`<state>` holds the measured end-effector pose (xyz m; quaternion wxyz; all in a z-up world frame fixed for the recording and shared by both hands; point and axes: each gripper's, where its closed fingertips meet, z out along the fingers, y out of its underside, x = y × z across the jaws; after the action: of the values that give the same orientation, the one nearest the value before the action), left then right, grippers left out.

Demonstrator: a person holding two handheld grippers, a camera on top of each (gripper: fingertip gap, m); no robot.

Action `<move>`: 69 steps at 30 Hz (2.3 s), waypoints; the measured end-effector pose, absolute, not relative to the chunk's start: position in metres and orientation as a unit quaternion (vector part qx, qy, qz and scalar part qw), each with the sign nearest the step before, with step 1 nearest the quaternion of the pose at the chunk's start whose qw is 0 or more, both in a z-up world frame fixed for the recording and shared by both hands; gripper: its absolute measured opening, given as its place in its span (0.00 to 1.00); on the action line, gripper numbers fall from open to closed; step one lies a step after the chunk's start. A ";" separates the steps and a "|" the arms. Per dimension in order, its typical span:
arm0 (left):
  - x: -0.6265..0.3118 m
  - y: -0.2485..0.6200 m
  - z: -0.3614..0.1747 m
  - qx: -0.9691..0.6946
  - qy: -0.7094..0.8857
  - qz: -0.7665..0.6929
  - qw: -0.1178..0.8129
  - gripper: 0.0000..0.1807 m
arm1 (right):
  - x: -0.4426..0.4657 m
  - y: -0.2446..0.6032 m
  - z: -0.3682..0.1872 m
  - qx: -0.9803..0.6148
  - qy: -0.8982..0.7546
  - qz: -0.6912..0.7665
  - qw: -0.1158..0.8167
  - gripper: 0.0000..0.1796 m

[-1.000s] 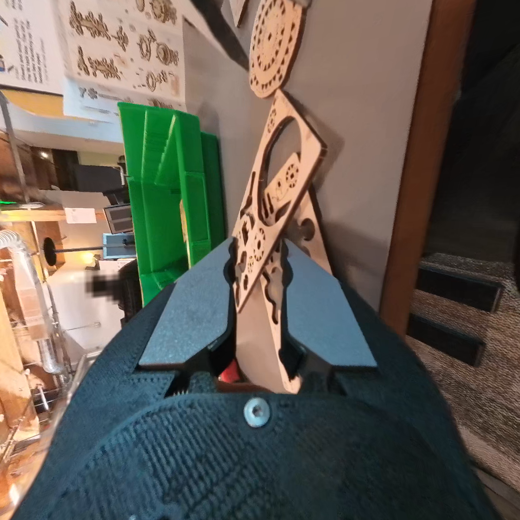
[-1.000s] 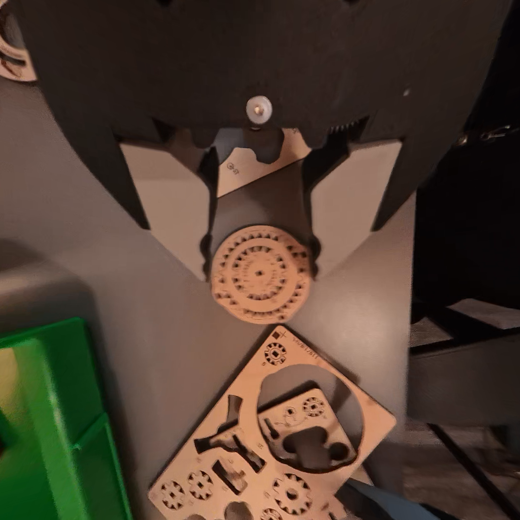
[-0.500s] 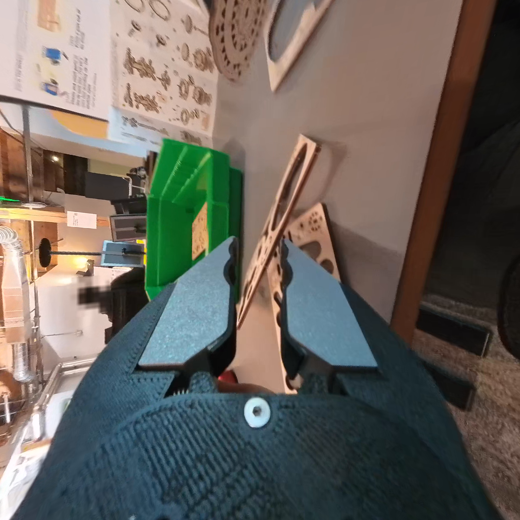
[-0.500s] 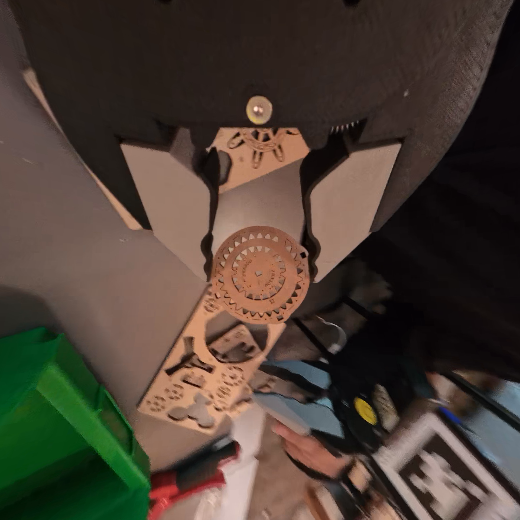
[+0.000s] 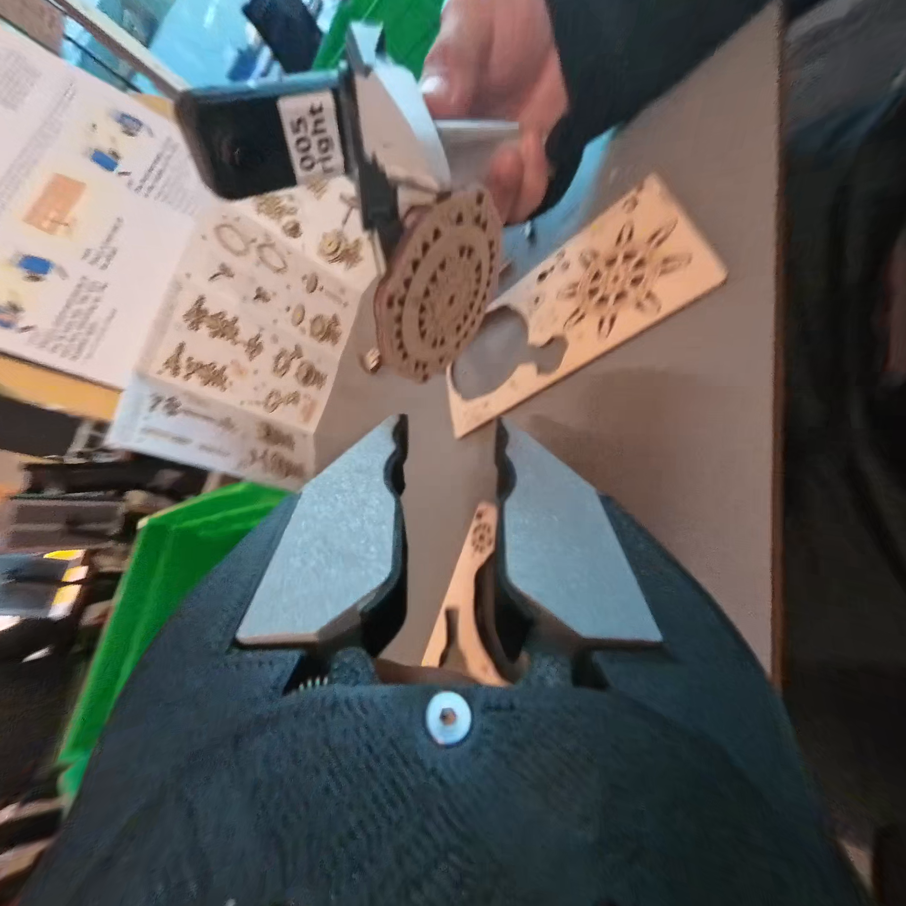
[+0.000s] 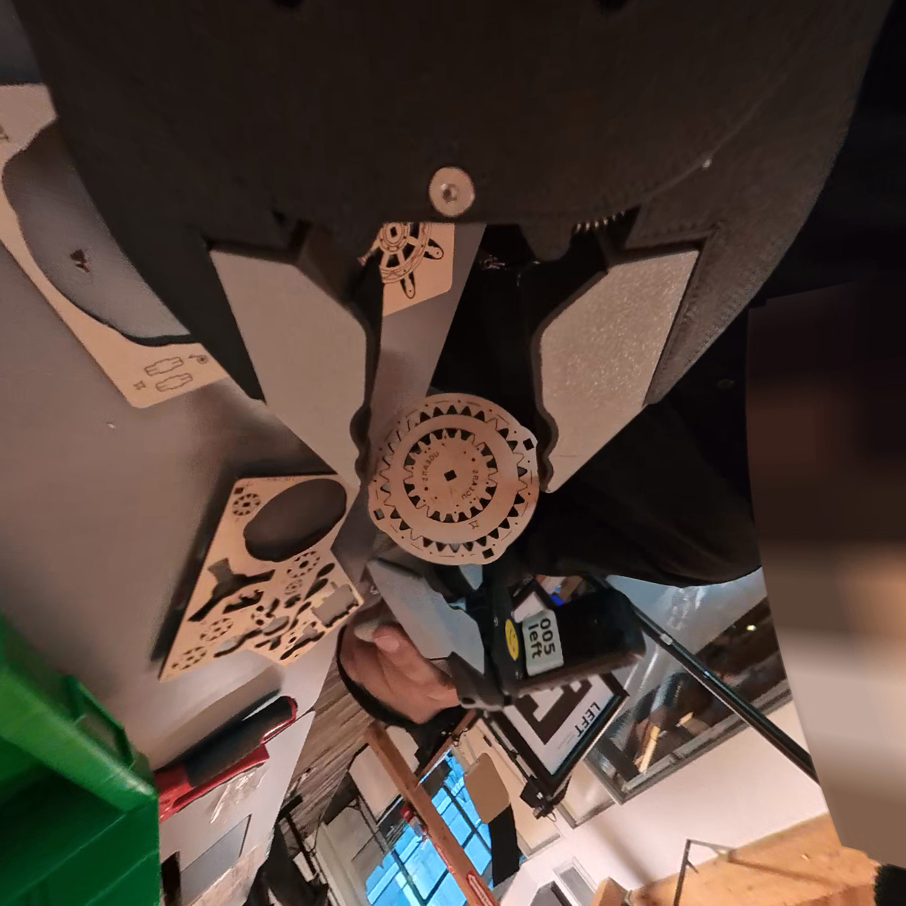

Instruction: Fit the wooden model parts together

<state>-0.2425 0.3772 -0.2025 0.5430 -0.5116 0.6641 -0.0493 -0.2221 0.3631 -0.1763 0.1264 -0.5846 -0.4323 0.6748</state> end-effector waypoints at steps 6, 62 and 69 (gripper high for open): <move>-0.202 0.376 -0.197 -0.504 0.677 -0.170 0.508 0.11 | -0.213 0.350 -0.168 -0.557 -0.432 0.704 0.085 0.37; -0.205 0.446 -0.166 -0.665 0.330 -0.511 0.433 0.00 | -0.158 0.457 -0.162 -0.647 -0.277 0.649 0.290 0.06; -0.224 0.450 -0.147 -0.651 0.312 -0.528 0.448 0.00 | -0.148 0.457 -0.149 -0.636 -0.311 0.616 0.347 0.17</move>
<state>-0.2240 0.4501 -0.1466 0.4484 -0.6506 0.3118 -0.5277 -0.1477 0.4575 -0.1490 0.3471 -0.6357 -0.3106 0.6156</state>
